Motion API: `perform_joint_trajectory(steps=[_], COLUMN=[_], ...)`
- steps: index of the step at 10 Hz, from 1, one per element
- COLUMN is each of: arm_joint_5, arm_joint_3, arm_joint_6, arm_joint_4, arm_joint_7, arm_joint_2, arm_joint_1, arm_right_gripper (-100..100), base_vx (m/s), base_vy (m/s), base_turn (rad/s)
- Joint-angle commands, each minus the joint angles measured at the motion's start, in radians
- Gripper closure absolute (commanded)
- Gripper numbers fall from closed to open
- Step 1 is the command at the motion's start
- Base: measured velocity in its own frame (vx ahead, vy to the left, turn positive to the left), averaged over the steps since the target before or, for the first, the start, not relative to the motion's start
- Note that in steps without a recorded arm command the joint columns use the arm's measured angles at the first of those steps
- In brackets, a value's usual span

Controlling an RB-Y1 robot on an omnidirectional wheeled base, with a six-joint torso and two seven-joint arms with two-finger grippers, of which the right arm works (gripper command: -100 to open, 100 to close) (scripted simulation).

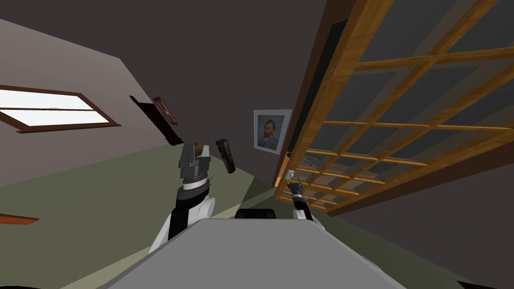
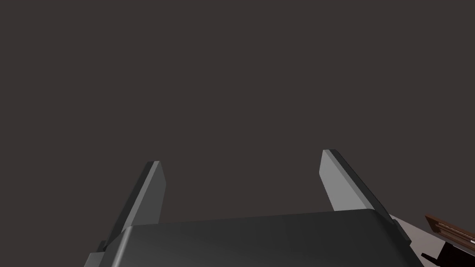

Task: Pull the door open

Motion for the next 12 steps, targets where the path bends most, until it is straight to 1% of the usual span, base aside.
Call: perform_joint_trajectory(steps=[1, 2, 3, 4, 5, 6, 7, 8, 9, 10, 11, 12], arm_joint_5=[-0.011, -0.028, -0.028, -0.046, -0.063, -0.063, -0.08, -0.08, -0.096, -0.112, -0.112, -0.126], arm_joint_3=[0.007, 0.019, 0.019, 0.031, 0.042, 0.042, 0.054, 0.054, 0.065, 0.075, 0.075, 0.085], arm_joint_6=[0.002, 0.003, 0.003, 0.004, 0.005, 0.005, 0.006, 0.006, 0.007, 0.008, 0.008, 0.009], arm_joint_4=[-0.008, -0.017, -0.017, -0.027, -0.036, -0.036, -0.045, -0.045, -0.054, -0.062, -0.062, -0.07], arm_joint_7=[-0.036, -0.073, -0.077, -0.118, -0.143, -0.159, -0.194, -0.199, -0.239, -0.265, -0.278, -0.314], arm_joint_2=[0.0, 0.0, 0.0, 0.001, 0.001, 0.001, 0.002, 0.002, 0.002, 0.003, 0.003, 0.003], arm_joint_1=[0.003, 0.008, 0.008, 0.013, 0.017, 0.017, 0.022, 0.022, 0.026, 0.03, 0.03, 0.034], arm_right_gripper=[-100, -100, -100, -100, -100, -100, -100, -100, -100, -100, -100, -100], base_vx=[-0.045, -0.052, -0.043, -0.05, -0.068, -0.05, -0.045, -0.037, -0.041, -0.059, -0.051, -0.042], base_vy=[-0.01, -0.015, -0.012, -0.007, -0.013, -0.012, -0.013, -0.011, -0.013, -0.01, -0.007, -0.017], base_turn=[0.008, 0.014, 0.006, 0.012, 0.018, 0.006, 0.008, 0.009, 0.012, 0.016, 0.005, 0.008])
